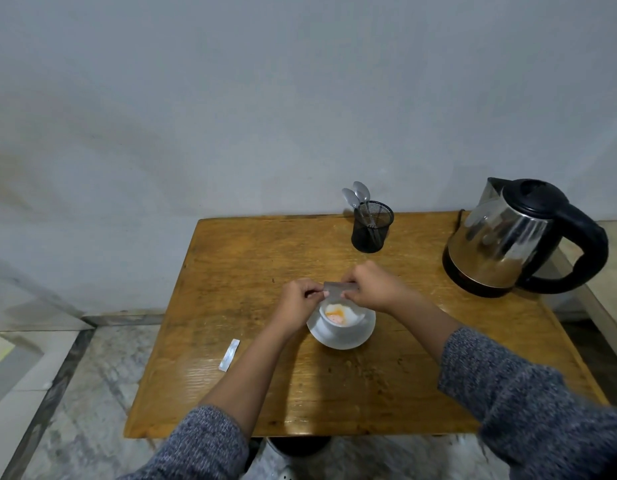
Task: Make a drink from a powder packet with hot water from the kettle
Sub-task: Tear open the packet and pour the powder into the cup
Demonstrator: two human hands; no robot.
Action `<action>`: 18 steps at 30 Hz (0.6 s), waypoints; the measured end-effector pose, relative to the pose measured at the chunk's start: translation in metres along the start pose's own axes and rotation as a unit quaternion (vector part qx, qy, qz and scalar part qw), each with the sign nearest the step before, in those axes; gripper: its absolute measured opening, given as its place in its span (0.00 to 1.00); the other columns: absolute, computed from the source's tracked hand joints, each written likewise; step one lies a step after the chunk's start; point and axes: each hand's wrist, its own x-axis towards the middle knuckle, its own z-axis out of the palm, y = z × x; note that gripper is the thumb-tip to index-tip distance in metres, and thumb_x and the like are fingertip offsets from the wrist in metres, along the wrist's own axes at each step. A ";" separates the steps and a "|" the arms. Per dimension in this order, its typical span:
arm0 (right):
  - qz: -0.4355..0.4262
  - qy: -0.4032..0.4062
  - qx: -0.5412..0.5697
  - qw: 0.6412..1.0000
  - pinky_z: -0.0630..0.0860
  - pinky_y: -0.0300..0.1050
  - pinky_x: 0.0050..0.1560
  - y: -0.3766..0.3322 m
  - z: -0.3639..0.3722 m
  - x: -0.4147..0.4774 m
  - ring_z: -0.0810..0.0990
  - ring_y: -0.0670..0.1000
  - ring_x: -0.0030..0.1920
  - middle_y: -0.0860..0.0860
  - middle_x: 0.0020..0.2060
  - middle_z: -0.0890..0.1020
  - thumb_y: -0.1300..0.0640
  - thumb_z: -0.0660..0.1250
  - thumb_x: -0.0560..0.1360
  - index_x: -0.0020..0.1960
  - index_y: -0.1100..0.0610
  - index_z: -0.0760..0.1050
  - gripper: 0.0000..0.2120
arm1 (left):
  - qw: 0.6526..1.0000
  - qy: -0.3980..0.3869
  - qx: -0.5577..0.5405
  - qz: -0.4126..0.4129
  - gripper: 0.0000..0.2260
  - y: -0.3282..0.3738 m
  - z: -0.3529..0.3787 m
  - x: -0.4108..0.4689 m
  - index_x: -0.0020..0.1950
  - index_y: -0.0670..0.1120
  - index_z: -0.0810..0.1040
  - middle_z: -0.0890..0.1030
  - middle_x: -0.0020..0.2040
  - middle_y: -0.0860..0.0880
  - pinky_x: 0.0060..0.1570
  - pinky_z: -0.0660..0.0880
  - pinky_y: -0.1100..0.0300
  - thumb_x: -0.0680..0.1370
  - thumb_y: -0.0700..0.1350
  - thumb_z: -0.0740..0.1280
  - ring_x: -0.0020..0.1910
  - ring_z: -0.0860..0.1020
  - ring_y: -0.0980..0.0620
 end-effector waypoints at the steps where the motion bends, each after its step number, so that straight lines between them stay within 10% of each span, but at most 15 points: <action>1: 0.004 0.002 0.007 1.000 0.72 0.46 0.37 0.001 0.001 0.001 0.78 0.53 0.41 0.52 0.39 0.81 0.58 0.67 0.74 0.44 0.57 0.80 0.05 | 1.000 0.001 -0.002 0.002 0.04 0.000 0.000 0.000 0.43 0.38 0.82 0.77 0.37 0.49 0.37 0.69 0.67 0.73 0.38 0.69 0.37 0.74 0.55; 18: 0.009 0.039 0.038 0.998 0.71 0.45 0.39 0.003 0.006 0.001 0.75 0.53 0.40 0.54 0.39 0.79 0.63 0.65 0.75 0.46 0.62 0.79 0.05 | 1.000 0.010 0.019 0.015 0.06 0.002 0.003 -0.002 0.45 0.38 0.83 0.78 0.41 0.46 0.43 0.71 0.57 0.75 0.39 0.68 0.41 0.75 0.51</action>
